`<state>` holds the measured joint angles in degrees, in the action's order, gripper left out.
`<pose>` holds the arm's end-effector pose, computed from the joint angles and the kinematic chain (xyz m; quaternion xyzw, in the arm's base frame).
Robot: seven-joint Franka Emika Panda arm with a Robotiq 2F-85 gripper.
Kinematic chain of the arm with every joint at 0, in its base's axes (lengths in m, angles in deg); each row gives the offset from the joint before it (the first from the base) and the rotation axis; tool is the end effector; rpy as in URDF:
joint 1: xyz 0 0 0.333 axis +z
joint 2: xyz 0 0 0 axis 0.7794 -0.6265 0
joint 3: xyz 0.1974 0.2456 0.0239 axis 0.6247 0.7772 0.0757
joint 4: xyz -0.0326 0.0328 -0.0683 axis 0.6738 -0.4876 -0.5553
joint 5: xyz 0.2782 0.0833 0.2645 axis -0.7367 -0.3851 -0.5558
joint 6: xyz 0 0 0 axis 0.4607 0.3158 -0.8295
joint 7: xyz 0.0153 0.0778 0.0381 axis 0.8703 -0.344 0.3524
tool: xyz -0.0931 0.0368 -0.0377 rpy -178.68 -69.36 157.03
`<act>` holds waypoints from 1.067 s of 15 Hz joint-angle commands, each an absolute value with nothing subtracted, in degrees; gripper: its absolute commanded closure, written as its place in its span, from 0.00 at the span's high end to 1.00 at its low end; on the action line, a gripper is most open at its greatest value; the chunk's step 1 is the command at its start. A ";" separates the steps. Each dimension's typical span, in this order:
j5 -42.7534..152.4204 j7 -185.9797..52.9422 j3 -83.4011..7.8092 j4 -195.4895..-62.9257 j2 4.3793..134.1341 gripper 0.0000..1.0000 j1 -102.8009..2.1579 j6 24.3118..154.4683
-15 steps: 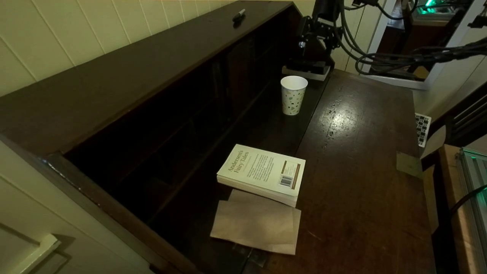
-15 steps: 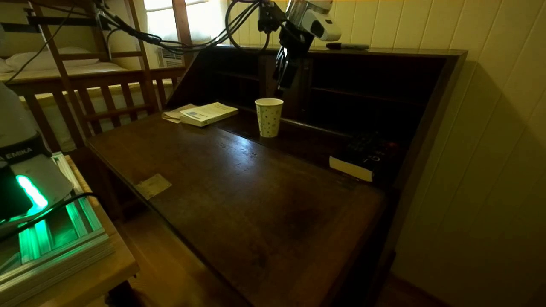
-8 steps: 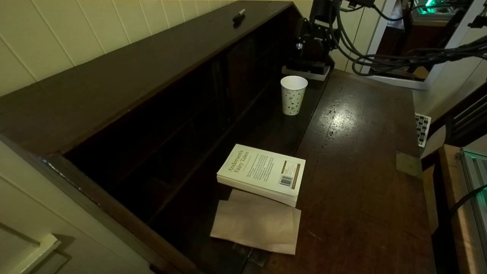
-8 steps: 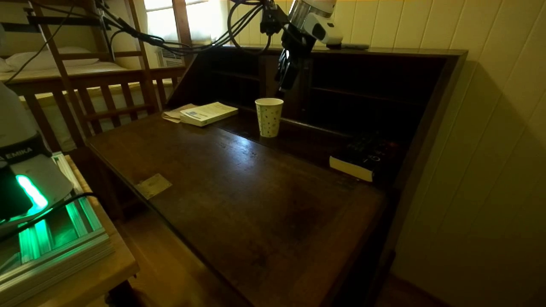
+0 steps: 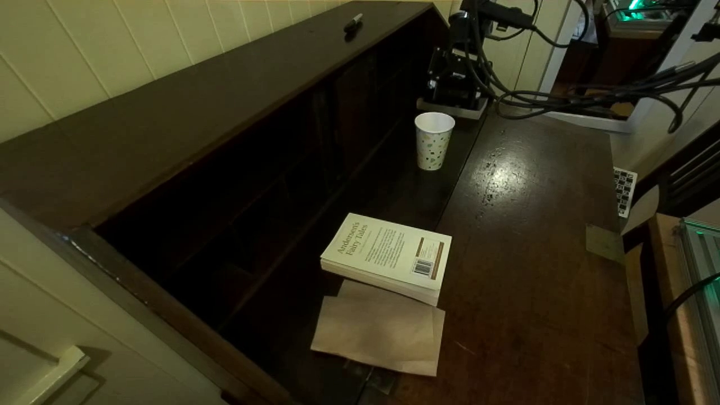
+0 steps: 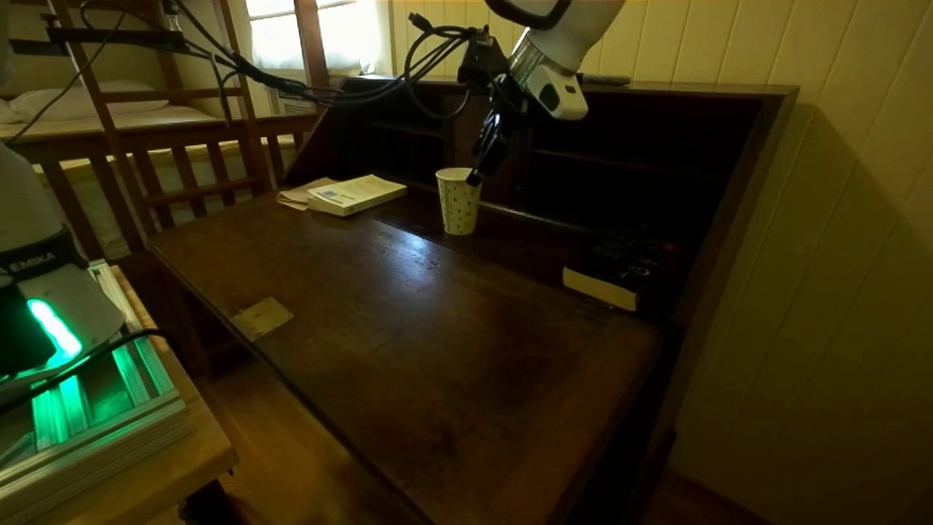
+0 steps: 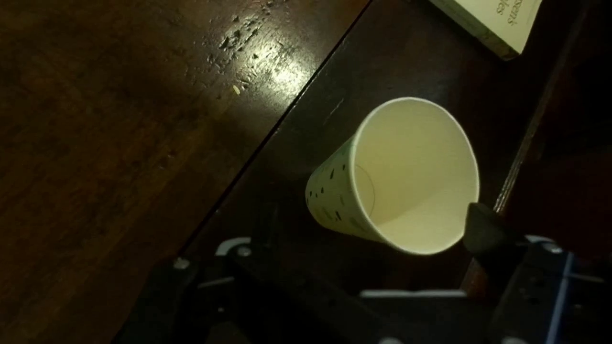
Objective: Place the coffee cup upside down on top of the cabinet.
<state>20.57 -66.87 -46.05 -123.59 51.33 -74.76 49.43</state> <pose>0.5726 -0.3241 0.2973 -0.8671 0.4041 0.1545 0.2470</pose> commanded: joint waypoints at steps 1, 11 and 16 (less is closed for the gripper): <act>17.22 -69.44 -44.12 -114.59 45.17 1.00 -77.92 44.07; 17.06 -75.56 -43.14 -104.43 37.01 1.00 -78.70 39.69; 17.64 -77.63 -42.92 -101.19 34.23 1.00 -78.62 37.33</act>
<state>17.41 -75.04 -43.75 -106.04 37.21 -77.72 40.33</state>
